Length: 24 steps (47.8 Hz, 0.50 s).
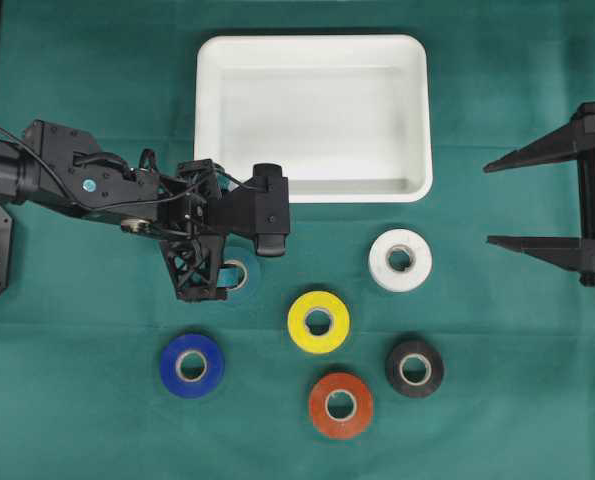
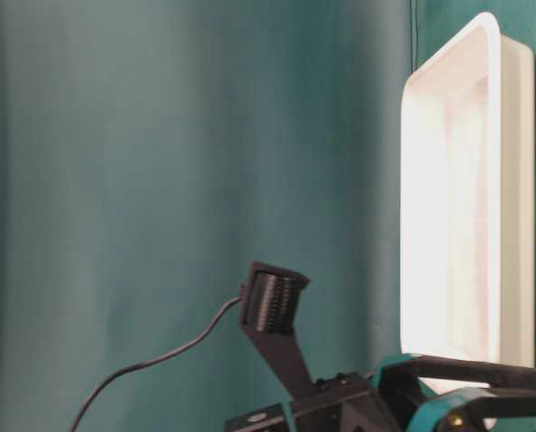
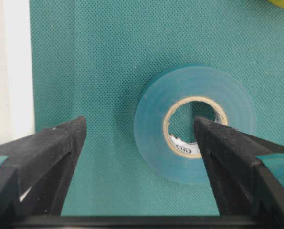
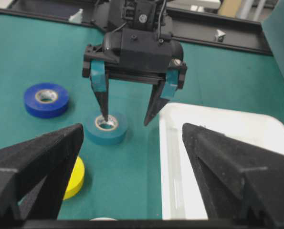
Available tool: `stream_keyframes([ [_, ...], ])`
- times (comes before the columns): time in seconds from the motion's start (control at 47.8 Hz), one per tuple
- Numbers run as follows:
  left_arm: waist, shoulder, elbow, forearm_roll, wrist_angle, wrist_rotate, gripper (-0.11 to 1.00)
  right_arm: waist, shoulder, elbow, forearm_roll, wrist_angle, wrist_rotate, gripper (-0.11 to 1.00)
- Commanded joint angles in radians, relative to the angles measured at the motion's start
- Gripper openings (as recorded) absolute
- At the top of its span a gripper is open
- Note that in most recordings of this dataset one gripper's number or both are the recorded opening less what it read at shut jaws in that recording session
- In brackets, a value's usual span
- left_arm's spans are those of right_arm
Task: Pick up the tape from a random location and place it into the white case.
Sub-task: 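Lower the left gripper into the teal roll's hole and close it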
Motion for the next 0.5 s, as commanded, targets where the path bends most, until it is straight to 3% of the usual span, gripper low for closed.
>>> stream_keyframes([
  [0.0,-0.005,0.003,-0.006,0.002,-0.014,-0.002,0.98,-0.002,0.006,-0.023,-0.002,0.000,-0.002,0.90],
  [0.481,-0.005,0.055,0.006,0.002,-0.052,-0.002,0.97,-0.002,0.008,-0.023,-0.002,0.002,-0.003,0.90],
])
